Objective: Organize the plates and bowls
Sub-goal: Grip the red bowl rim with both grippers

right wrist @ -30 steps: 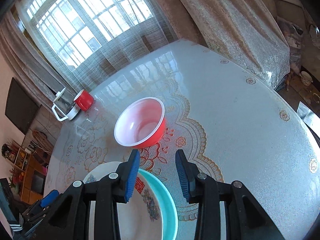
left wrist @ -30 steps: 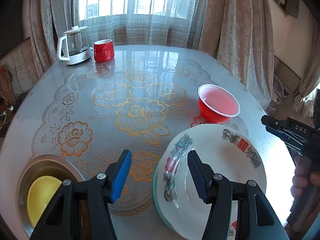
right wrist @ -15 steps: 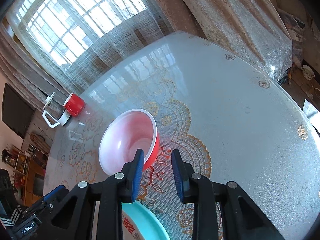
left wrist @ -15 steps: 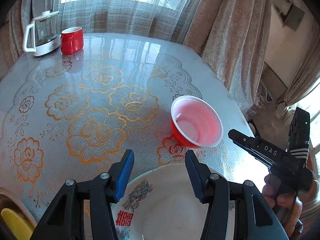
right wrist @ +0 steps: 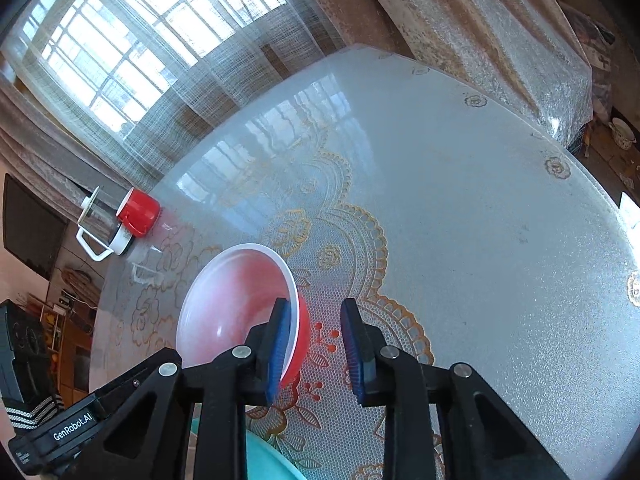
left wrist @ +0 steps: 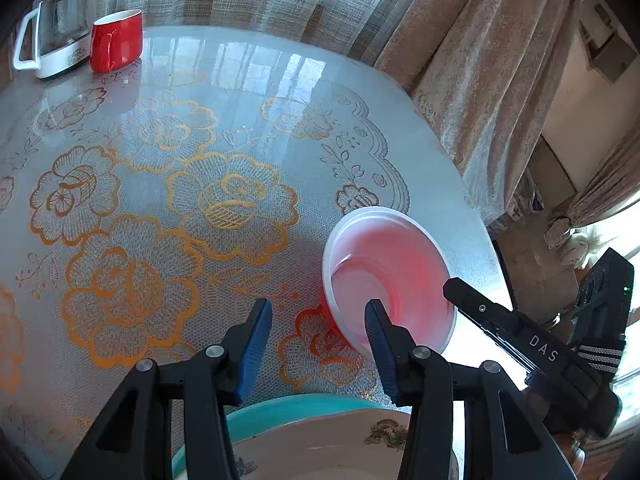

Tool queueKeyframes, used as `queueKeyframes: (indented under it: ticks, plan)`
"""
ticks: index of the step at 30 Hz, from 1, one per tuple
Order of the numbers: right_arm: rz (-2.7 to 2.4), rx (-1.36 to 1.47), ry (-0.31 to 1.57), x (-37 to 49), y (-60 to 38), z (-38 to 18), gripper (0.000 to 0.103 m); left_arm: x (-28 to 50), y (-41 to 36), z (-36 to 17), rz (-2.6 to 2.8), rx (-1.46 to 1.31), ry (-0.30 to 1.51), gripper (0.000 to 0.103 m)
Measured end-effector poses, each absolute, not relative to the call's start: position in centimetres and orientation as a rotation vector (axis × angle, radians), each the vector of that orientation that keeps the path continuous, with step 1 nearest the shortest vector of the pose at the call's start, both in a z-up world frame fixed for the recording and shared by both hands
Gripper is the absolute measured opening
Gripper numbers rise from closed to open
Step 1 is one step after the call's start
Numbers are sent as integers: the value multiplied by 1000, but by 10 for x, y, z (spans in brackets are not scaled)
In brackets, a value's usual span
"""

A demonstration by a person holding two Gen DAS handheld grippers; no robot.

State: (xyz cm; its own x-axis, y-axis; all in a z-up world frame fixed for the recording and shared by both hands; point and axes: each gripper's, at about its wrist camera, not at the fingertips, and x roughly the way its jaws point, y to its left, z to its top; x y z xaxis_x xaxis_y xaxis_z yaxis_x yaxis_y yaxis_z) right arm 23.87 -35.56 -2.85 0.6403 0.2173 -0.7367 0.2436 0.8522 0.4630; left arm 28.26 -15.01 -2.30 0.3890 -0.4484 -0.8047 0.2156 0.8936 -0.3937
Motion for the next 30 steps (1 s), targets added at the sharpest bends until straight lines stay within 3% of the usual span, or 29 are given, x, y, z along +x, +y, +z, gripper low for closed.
queueKeyframes:
  ticks: [8, 30]
  plan:
    - [19, 517, 903, 242, -342, -31, 11, 281, -163, -26, -477, -207, 1109, 23]
    - [229, 430, 786, 183, -272, 34, 11, 182, -78, 45, -454, -184, 876, 23]
